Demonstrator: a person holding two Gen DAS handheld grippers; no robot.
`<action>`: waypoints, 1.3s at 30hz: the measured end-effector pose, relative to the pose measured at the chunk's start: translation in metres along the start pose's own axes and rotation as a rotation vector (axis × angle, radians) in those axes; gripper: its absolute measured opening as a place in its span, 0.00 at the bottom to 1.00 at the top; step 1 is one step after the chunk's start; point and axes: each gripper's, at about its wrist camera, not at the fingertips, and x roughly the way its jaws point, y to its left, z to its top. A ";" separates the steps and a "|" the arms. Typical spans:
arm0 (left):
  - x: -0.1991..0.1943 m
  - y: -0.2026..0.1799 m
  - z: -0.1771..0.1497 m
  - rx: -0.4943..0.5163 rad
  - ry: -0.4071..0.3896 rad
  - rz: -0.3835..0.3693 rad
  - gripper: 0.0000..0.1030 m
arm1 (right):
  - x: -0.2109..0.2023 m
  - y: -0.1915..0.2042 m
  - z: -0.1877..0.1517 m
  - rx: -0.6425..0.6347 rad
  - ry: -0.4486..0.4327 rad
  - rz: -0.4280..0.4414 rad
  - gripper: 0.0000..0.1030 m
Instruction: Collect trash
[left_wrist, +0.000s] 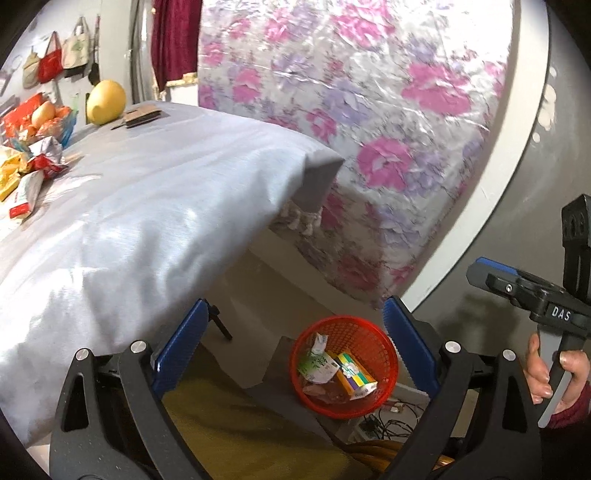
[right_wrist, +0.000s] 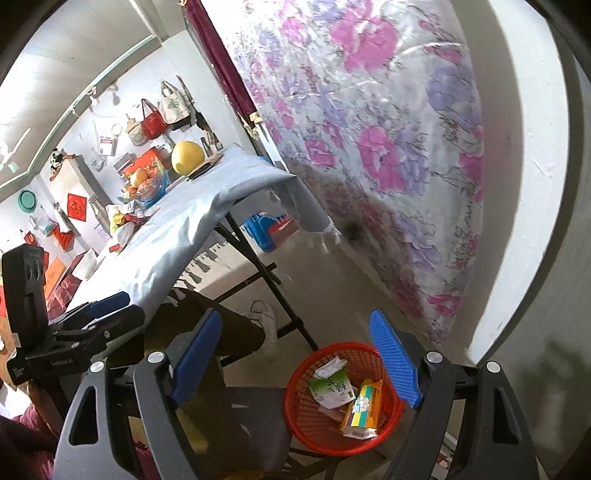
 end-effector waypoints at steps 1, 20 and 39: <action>-0.002 0.002 0.000 -0.005 -0.006 0.002 0.90 | 0.000 0.003 0.001 -0.004 0.000 0.004 0.80; -0.051 0.136 0.013 -0.242 -0.140 0.182 0.90 | 0.047 0.125 0.030 -0.142 0.039 0.182 0.86; -0.072 0.290 0.059 -0.384 -0.153 0.364 0.90 | 0.156 0.247 0.092 -0.295 0.104 0.259 0.87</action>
